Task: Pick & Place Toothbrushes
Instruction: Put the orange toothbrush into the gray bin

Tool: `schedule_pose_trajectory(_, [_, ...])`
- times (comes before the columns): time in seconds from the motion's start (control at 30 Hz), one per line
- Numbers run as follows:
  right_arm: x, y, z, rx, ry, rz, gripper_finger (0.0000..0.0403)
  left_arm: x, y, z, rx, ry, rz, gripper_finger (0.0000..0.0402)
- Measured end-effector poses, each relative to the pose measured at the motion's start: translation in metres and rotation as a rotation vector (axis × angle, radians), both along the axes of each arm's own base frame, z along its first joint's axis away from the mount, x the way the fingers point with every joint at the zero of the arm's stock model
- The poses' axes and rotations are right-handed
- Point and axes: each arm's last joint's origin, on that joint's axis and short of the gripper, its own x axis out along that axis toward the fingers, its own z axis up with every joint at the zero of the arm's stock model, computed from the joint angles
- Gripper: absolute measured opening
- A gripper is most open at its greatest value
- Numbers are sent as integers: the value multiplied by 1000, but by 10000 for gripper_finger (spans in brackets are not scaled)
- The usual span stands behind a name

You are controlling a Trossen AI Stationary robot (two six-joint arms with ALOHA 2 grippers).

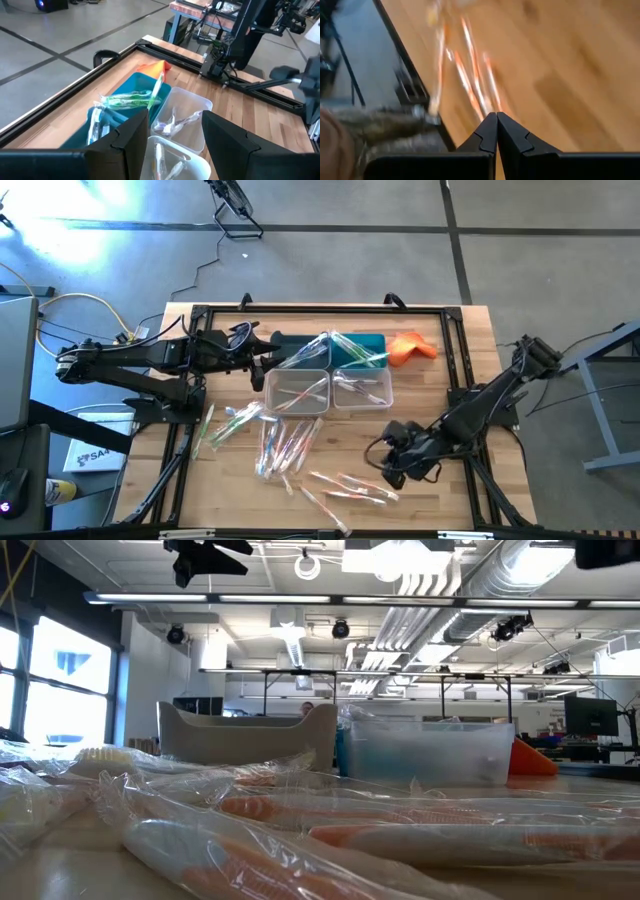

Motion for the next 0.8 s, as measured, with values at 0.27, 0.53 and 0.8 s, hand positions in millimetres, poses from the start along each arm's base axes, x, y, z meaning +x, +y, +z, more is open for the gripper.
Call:
schedule_pose_trajectory(0.27, [7, 18, -32, 110, 236, 127, 3, 0, 0, -1, 0, 6, 0, 182])
schedule_pose_trajectory(0.53, [6, 42, -55, 16, 222, 148, 3, -1, 0, -2, -1, 26, 0, 182])
schedule_pose_trajectory(0.8, [7, 57, -66, -96, 136, 246, 3, 0, 0, -3, -1, 30, 0, 182])
